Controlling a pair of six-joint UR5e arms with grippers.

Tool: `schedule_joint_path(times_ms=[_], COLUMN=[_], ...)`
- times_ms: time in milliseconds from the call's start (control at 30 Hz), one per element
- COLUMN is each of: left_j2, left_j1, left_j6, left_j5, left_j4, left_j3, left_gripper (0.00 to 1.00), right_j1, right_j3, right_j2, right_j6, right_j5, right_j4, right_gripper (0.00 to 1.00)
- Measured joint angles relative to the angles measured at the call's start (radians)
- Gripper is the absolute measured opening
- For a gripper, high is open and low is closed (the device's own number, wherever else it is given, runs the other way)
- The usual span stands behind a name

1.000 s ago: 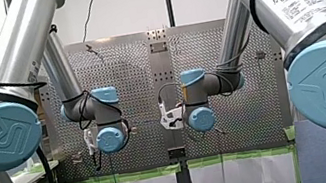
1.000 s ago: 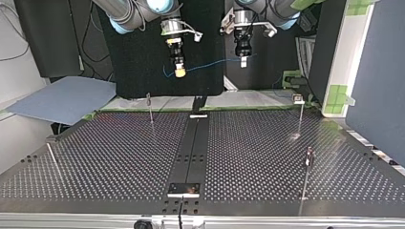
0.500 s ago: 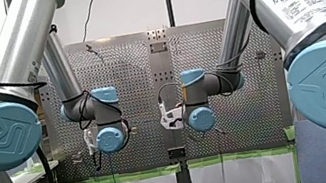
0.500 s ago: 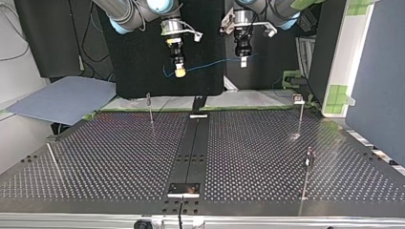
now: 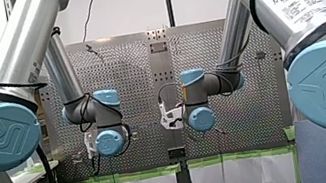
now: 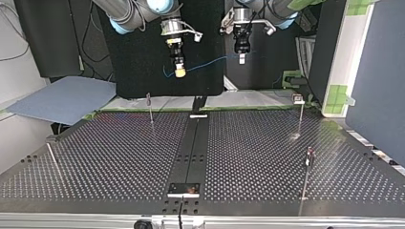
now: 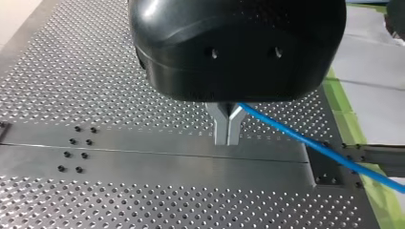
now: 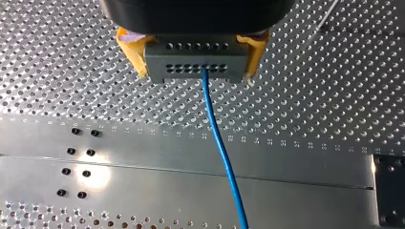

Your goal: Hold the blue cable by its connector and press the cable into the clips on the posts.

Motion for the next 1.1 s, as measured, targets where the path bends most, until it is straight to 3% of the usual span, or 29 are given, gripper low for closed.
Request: schedule_joint_path(times_ms=[433, 533, 767, 1100], left_j2=[-0.001, -0.001, -0.001, -0.001], left_j1=[0.000, 0.000, 0.000, 0.000], left_j6=[0.000, 0.000, 0.000, 0.000], left_j5=[0.000, 0.000, 0.000, 0.000], left_j4=[-0.002, -0.002, -0.003, -0.002], left_j3=[0.000, 0.000, 0.000, 0.000], left_gripper=[0.00, 0.00, 0.00, 0.00], right_j1=[0.001, 0.015, 0.069, 0.080], right_j3=[-0.001, -0.015, -0.075, -0.127], right_j2=[0.001, 0.015, 0.075, 0.161], right_j6=[-0.001, -0.002, -0.003, -0.003], right_j5=[0.001, 0.015, 0.063, 0.069], right_j4=[0.001, 0.015, 0.034, 0.035], right_gripper=[0.00, 0.00, 0.00, 0.00])
